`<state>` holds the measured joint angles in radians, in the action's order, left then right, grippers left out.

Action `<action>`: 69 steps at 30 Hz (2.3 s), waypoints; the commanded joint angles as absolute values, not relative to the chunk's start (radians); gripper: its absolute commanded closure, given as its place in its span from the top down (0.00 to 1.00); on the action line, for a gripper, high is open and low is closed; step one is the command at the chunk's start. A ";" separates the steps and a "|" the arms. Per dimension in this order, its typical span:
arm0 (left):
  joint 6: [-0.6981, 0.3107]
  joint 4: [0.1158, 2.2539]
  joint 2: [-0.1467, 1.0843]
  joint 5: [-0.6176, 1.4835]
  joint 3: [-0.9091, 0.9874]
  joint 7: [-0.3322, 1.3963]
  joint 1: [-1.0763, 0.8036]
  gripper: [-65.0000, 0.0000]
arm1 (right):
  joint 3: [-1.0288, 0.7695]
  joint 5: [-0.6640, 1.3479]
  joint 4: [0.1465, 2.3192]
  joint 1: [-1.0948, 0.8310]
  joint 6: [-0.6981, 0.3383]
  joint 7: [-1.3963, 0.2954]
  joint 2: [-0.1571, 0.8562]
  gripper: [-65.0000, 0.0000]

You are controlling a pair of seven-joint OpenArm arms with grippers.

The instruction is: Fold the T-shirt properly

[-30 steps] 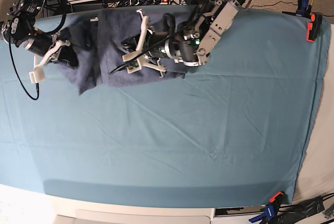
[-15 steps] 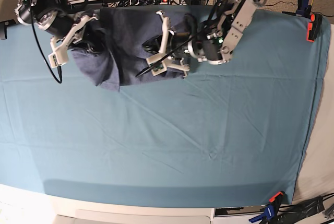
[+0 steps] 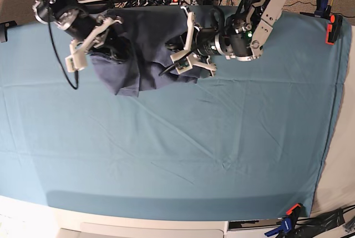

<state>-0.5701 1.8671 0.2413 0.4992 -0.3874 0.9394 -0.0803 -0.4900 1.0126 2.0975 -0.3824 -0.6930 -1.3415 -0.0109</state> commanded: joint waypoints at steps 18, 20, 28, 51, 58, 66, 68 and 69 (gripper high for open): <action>-0.573 1.929 0.325 0.518 -0.236 0.936 -0.073 0.00 | -0.103 0.666 2.118 -0.360 -0.637 -1.104 -0.025 0.00; -0.574 1.929 0.336 0.519 -0.223 0.936 -0.072 0.00 | -0.068 0.618 2.118 -0.360 -0.619 -1.081 -0.025 0.00; -0.574 1.929 0.350 0.540 -0.198 0.936 -0.072 0.00 | 0.034 0.471 2.118 -0.360 -0.602 -1.053 -0.025 0.00; -0.578 1.932 0.352 0.536 -0.118 0.936 -0.072 0.00 | 0.292 0.418 2.117 -0.321 -0.606 -0.964 -0.025 0.29; -0.577 1.934 0.373 0.545 0.026 0.936 -0.069 0.00 | 0.335 0.422 2.117 -0.273 -0.607 -0.952 -0.066 0.29; -0.569 1.937 0.462 0.648 0.169 0.970 -0.073 0.00 | 0.296 0.311 2.147 -0.223 -0.628 -0.979 -0.080 0.29; -0.556 1.956 0.491 0.681 0.218 0.992 -0.092 0.00 | 0.250 0.253 2.185 -0.225 -0.627 -1.026 -0.077 0.29; -0.551 1.975 0.509 0.697 0.249 1.002 -0.111 0.00 | 0.220 0.241 2.208 -0.228 -0.627 -1.046 -0.066 0.29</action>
<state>-0.5510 1.9572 0.4908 0.6804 0.2413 1.0180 -0.1211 0.2165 0.2226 2.1857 -0.2367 -0.6254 -1.0779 -0.0650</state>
